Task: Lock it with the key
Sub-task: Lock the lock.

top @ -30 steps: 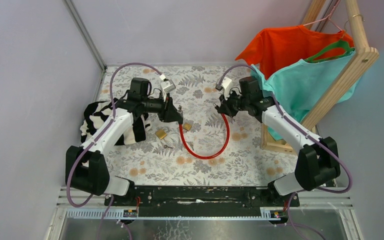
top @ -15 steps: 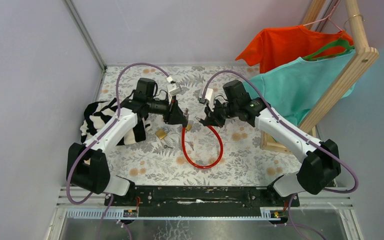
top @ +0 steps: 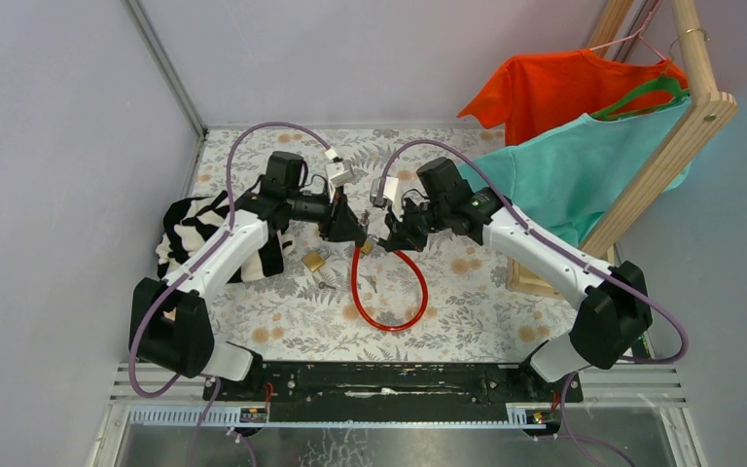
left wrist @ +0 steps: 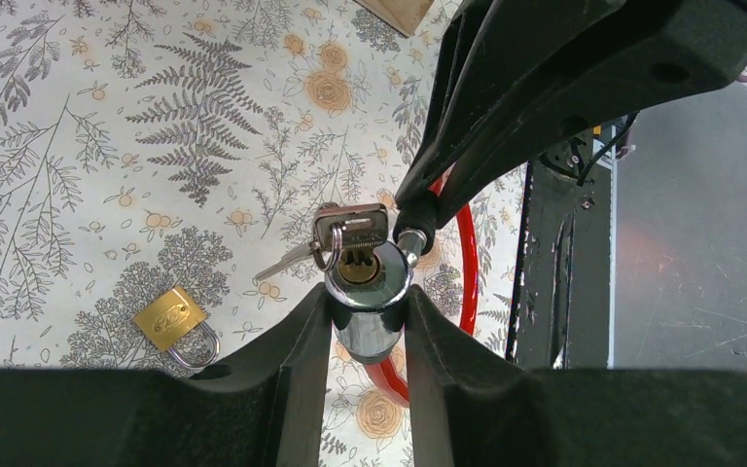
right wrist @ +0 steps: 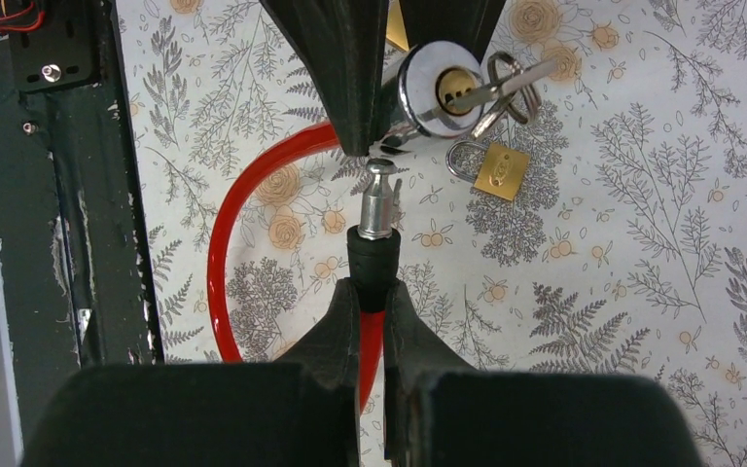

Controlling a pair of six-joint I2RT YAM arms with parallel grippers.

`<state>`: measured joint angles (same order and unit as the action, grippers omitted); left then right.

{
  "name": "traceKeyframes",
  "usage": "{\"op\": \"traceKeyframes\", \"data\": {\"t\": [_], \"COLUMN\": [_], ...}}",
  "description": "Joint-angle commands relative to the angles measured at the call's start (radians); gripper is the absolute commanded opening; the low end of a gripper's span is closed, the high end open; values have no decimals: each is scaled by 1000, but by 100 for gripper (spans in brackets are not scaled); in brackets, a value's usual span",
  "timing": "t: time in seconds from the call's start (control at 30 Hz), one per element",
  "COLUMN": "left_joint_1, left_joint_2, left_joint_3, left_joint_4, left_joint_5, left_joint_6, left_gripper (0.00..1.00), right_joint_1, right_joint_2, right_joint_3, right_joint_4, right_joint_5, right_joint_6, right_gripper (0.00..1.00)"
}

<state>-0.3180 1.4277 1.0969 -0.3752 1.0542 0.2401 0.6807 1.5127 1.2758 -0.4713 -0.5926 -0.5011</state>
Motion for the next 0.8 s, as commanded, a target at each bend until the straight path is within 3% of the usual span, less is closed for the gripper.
{"op": "traceKeyframes", "data": {"t": [0.0, 0.77], "left_joint_1": [-12, -107], "left_joint_2": [-24, -18], "left_joint_3": [-6, 30], "left_joint_4": [108, -59], "left_joint_5": [1, -99], "left_joint_6": [12, 188], "left_gripper": [0, 0], "right_joint_1": [22, 23], "right_joint_2": [6, 76], "right_joint_3": [61, 192], "right_joint_4": [-8, -113], "right_joint_5": [-48, -49], "right_joint_6": [4, -12], "right_gripper": [0, 0]}}
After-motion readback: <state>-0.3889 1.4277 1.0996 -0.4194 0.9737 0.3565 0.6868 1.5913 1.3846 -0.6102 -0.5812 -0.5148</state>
